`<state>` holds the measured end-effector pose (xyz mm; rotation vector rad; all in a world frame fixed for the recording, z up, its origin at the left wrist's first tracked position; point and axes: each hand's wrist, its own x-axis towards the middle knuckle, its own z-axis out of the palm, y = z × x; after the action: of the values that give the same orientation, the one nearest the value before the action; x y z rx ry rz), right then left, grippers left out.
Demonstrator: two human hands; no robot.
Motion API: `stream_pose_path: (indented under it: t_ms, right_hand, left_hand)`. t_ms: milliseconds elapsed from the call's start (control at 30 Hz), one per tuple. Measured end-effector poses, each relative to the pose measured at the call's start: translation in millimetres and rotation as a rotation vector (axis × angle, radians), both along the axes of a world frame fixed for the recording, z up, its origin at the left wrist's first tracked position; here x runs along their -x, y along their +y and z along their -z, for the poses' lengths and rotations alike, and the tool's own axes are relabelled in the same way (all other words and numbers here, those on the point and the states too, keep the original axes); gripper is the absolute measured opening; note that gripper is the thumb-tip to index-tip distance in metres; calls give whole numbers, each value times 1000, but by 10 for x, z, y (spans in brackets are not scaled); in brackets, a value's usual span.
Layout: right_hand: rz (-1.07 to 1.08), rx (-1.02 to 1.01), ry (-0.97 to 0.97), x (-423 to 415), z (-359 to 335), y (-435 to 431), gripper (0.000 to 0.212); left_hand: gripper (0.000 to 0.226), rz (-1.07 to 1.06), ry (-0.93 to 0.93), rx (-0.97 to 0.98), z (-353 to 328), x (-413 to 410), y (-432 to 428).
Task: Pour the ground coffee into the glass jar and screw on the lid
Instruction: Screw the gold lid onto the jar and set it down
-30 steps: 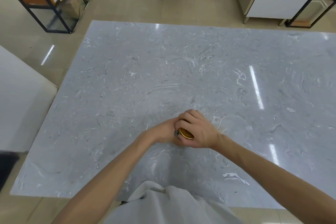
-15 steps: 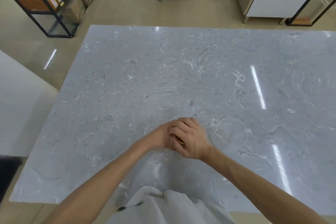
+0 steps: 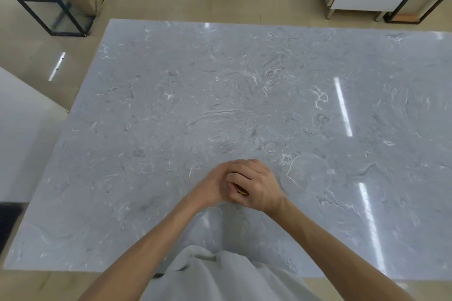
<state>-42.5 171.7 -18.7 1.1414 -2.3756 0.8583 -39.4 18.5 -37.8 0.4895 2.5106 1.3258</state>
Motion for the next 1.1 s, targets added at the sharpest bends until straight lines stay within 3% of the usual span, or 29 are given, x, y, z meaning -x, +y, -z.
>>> stream_pose_path:
  t_ms: [200, 367, 433, 533, 633, 767, 867, 933, 1100]
  right_hand:
    - [207, 37, 29, -107, 58, -102, 6]
    - [230, 13, -44, -131, 12, -131, 5]
    - [94, -59, -76, -95, -12, -43, 8]
    - [-290, -214, 7, 30, -63, 147, 14]
    - [-449, -232, 44, 177, -107, 212, 15]
    - [-231, -98, -11, 164, -55, 59, 14]
    - [-95, -31, -8, 11, 33, 1, 10]
    - [9, -3, 12, -82, 57, -29, 7]
    - [186, 25, 68, -192, 41, -146, 7]
  left_hand:
    - [27, -61, 9, 39, -78, -52, 85]
    - [29, -36, -27, -24, -62, -50, 0]
    - [34, 42, -53, -54, -47, 7, -66]
    - [51, 229, -84, -14, -59, 130, -112]
    - [64, 355, 35, 202, -42, 218, -82]
    - [28, 244, 194, 192, -56, 128, -40]
    - [33, 157, 280, 132, -15, -10, -11]
    - [33, 55, 231, 80, 41, -70, 9]
    - [33, -83, 183, 240, 112, -155, 103]
